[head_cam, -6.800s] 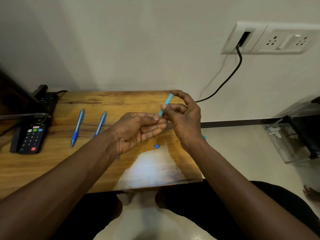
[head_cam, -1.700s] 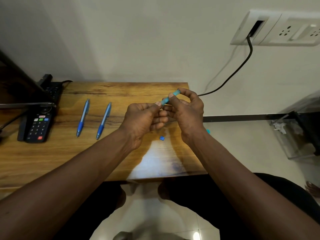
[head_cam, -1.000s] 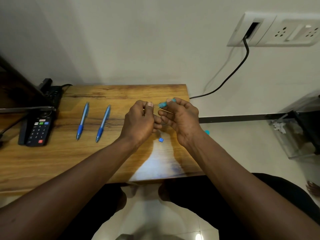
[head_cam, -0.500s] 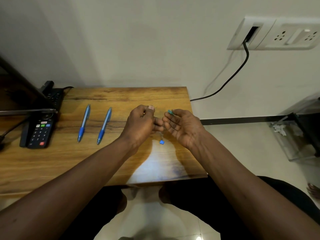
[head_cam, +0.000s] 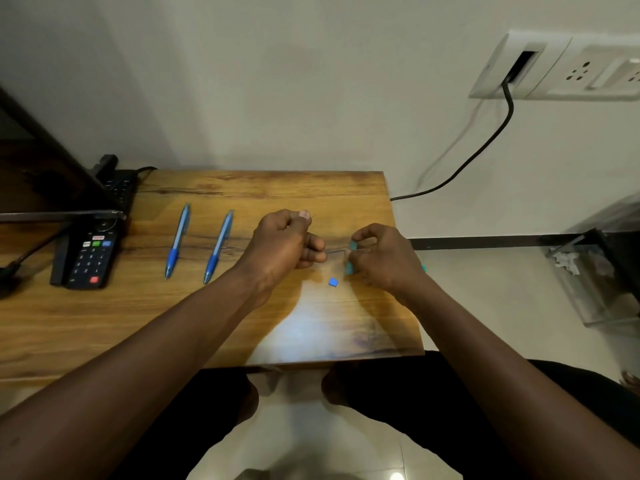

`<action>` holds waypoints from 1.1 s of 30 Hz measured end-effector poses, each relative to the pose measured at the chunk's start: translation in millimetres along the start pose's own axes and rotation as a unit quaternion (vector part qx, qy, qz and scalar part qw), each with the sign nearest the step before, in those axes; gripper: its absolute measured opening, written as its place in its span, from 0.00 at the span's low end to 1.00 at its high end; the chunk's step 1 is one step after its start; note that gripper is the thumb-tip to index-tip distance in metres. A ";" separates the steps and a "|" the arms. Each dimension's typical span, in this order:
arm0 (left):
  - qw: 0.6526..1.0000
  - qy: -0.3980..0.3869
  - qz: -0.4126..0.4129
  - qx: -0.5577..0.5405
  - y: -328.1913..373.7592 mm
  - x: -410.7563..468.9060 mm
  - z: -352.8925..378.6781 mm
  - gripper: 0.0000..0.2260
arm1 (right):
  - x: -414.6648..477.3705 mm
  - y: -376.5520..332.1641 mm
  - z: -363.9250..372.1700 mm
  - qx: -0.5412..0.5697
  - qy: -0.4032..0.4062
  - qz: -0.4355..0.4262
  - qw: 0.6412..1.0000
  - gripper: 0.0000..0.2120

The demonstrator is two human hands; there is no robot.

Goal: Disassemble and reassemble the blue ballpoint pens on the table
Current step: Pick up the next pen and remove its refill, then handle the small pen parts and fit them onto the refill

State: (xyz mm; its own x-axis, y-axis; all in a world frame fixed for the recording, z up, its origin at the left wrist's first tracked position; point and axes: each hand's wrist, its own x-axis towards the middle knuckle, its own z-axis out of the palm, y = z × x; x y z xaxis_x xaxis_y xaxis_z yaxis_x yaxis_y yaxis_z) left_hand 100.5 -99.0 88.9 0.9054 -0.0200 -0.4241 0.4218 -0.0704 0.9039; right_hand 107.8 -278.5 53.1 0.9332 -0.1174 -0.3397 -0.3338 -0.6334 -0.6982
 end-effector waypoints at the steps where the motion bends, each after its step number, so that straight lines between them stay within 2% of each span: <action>1: 1.000 0.002 -0.002 -0.001 -1.0 0.1 -3.9 0.10 | -0.2 3.0 -0.2 -0.020 0.004 -0.015 1.000 0.14; 7: 1.000 0.009 -0.014 -0.006 -1.1 -0.5 -23.8 0.10 | 1.6 9.8 -3.3 -0.112 0.016 -0.052 0.992 0.15; 14: 1.000 0.005 -0.013 -0.013 4.2 -1.0 -32.1 0.10 | 2.8 13.3 -4.3 -0.139 0.024 -0.097 0.985 0.15; 17: 1.000 -0.006 -0.009 -0.009 8.4 -5.4 -35.0 0.10 | -1.0 5.1 -1.7 -0.169 0.063 -0.118 0.977 0.16; 19: 1.000 -0.005 -0.008 -0.012 10.0 -8.1 -39.0 0.10 | -4.4 -8.3 2.5 -0.160 0.084 -0.152 0.972 0.15; 22: 1.000 0.001 -0.010 -0.023 11.0 -12.0 -45.9 0.11 | -8.8 -38.5 14.1 -0.117 0.036 -0.206 0.971 0.12; 24: 0.999 0.000 -0.007 -0.034 11.2 -15.4 -52.4 0.12 | -13.0 -57.1 26.7 -0.137 -0.013 -0.253 0.958 0.11; 27: 0.999 0.000 0.001 -0.050 10.2 -20.7 -63.2 0.12 | -19.7 -69.1 46.5 -0.227 -0.060 -0.301 0.924 0.05; 33: 0.998 0.007 0.008 -0.068 5.3 -27.9 -84.2 0.12 | -29.9 -67.4 67.7 -0.345 -0.077 -0.362 0.862 0.18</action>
State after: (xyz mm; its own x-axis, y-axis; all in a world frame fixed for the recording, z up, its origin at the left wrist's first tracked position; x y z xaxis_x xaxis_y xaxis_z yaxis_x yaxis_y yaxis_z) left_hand 81.6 -14.8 110.2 0.9126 -0.0051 -0.4088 0.4082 0.0655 0.9105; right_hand 93.4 -180.5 67.7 0.8169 0.5700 -0.0884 0.5380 -0.8082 -0.2394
